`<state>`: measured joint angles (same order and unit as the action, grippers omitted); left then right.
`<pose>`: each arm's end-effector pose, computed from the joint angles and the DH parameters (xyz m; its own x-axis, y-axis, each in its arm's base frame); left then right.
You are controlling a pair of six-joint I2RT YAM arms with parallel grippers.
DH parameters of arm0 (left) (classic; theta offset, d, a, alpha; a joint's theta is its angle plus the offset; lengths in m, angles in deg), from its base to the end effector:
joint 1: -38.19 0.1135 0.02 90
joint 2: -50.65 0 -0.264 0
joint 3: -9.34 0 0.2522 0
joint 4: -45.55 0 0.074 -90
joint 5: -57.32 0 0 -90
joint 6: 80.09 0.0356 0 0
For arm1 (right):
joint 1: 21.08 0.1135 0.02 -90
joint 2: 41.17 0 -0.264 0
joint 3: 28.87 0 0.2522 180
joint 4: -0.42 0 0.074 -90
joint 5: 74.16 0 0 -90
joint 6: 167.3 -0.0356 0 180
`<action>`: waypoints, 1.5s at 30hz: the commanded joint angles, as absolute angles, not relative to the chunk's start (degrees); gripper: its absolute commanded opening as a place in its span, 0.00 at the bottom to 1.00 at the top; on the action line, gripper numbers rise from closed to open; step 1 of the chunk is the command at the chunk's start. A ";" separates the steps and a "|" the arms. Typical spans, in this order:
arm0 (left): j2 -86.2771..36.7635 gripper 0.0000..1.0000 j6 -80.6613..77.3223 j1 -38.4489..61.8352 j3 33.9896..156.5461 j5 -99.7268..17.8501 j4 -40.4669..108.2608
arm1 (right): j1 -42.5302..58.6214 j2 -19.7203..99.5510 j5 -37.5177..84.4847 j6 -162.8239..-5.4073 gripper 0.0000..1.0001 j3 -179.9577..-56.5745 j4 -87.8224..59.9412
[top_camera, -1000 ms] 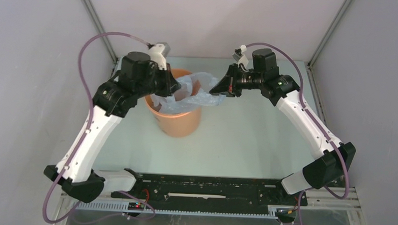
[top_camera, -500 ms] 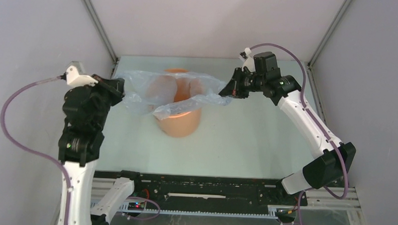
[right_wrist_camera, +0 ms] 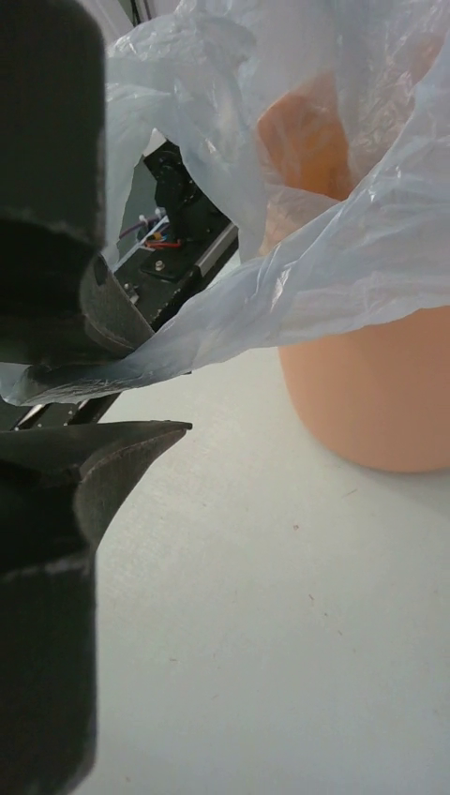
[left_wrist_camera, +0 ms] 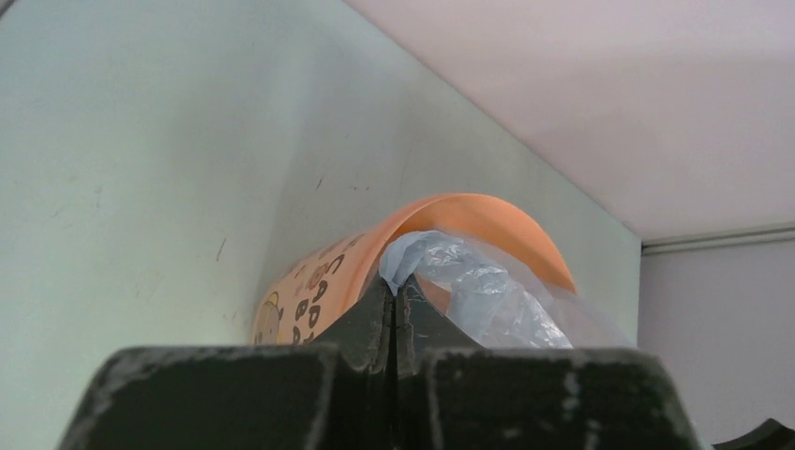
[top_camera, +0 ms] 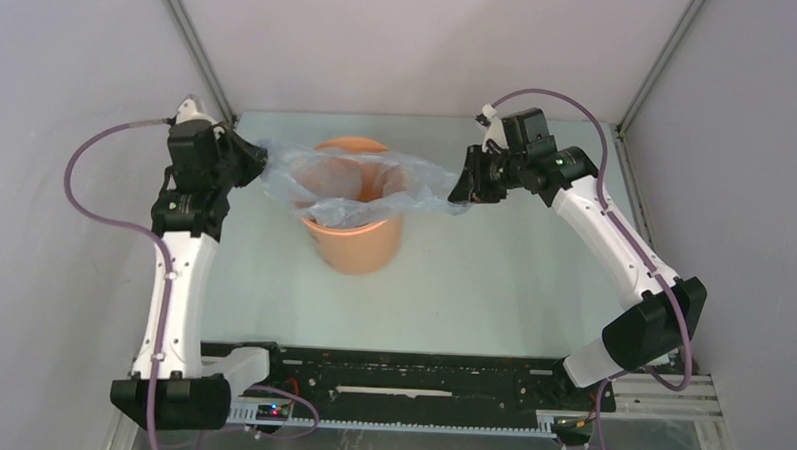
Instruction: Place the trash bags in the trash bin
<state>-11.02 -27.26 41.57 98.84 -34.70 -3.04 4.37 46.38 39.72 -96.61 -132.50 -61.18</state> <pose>0.2199 0.0117 0.4248 -0.2662 -0.6206 -0.7376 -0.2345 0.7839 -0.5749 0.2879 0.1530 0.3711 -0.8226 -0.0566 -0.5657 -0.3995 0.7656 0.5043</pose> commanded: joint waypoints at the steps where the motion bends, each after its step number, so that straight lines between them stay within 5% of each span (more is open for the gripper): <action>1: -11.92 0.00 -25.91 42.68 99.70 -34.86 -3.31 | 3.42 45.00 41.95 -94.76 0.30 -133.24 -59.72; 10: -14.47 0.00 -36.26 42.50 81.15 -50.04 15.46 | 8.62 46.81 49.37 -109.37 0.26 -131.52 -50.62; 18: -12.67 0.00 -40.51 41.48 68.36 -50.72 24.65 | 8.54 50.05 52.70 -112.69 0.26 -131.21 -48.31; 30: -10.17 0.00 -53.74 23.14 62.51 -44.23 28.09 | -2.24 41.39 56.31 -104.19 0.28 -124.81 -57.17; 35: -9.12 0.00 -55.75 14.24 65.08 -39.78 25.43 | -6.21 36.59 53.09 -97.16 0.34 -124.71 -65.33; 45: -0.46 0.00 -45.20 13.61 80.88 -33.01 12.42 | -10.17 32.16 47.54 -93.44 0.54 -130.42 -76.19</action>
<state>-4.33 -50.69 13.77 73.51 -35.75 18.80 -8.57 33.86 51.39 -96.50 -126.27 -70.21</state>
